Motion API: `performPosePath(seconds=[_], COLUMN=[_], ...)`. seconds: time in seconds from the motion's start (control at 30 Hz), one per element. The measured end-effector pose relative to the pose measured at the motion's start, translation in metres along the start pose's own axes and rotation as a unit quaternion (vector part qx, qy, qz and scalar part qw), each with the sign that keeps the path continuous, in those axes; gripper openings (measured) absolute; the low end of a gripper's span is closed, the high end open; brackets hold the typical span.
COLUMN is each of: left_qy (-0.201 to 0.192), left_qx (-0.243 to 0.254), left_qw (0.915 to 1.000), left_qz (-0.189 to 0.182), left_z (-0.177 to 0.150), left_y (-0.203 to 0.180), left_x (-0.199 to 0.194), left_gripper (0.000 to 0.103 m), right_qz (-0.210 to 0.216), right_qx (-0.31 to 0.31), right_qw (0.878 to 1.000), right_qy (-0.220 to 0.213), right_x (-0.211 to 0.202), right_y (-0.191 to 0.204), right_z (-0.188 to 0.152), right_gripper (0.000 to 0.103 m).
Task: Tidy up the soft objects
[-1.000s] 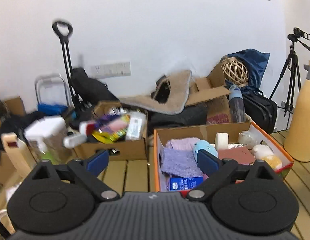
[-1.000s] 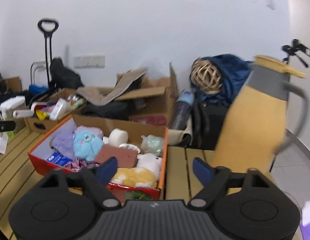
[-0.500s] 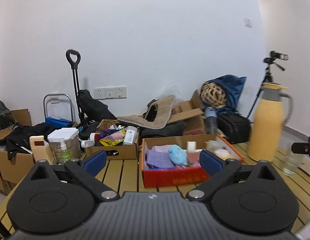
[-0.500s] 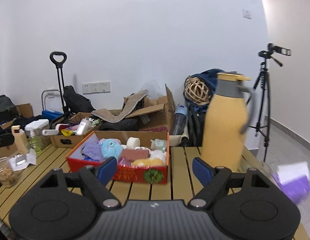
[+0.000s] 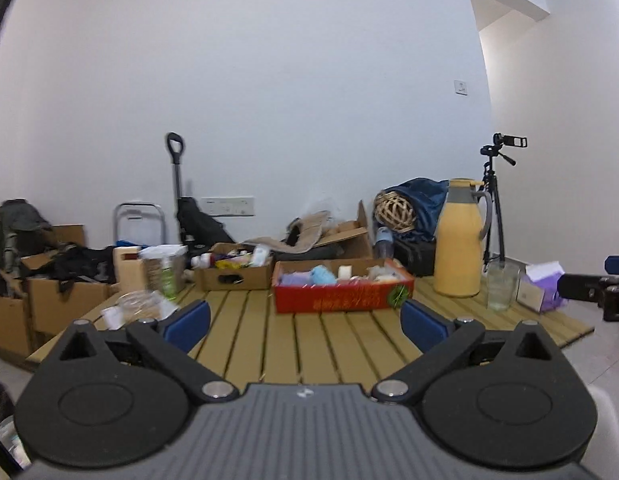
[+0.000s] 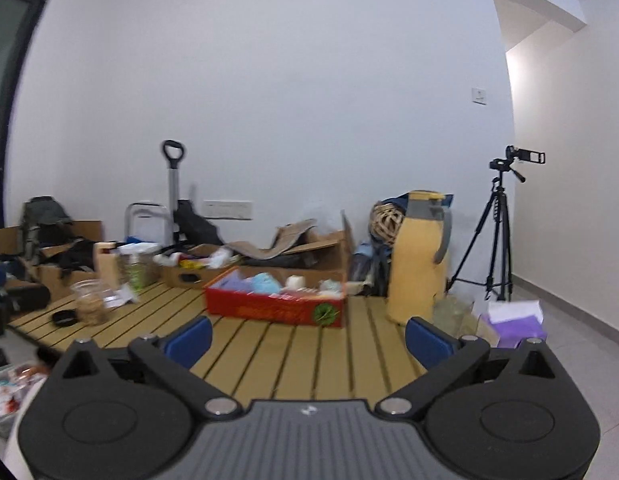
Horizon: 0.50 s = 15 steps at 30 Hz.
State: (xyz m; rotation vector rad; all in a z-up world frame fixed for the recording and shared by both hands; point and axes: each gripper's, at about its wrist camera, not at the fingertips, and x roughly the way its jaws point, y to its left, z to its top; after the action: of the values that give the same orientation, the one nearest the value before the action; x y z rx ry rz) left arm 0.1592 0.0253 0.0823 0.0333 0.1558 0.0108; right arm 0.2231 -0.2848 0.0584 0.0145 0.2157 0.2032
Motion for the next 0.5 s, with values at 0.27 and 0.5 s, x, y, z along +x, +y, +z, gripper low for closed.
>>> performPosePath(seconds=[0.27, 0.5], left_qy=[0.01, 0.007], left_qx=[-0.032, -0.007], left_qw=[0.9993, 0.9999], left_qz=[0.016, 0.01], left_z=[-0.046, -0.066], left_y=[0.011, -0.001], left_x=[-0.083, -0.11], left_gripper=[0.103, 0.103], right_qz=[0.013, 0.029], right_qx=[0.008, 0.014], right_qw=[1.0, 0.999], right_qy=[-0.007, -0.006], right_x=[-0.08, -0.113], right_y=[0.039, 0.064], right_z=[-0.059, -0.098], right_gripper=[0.103, 0.103])
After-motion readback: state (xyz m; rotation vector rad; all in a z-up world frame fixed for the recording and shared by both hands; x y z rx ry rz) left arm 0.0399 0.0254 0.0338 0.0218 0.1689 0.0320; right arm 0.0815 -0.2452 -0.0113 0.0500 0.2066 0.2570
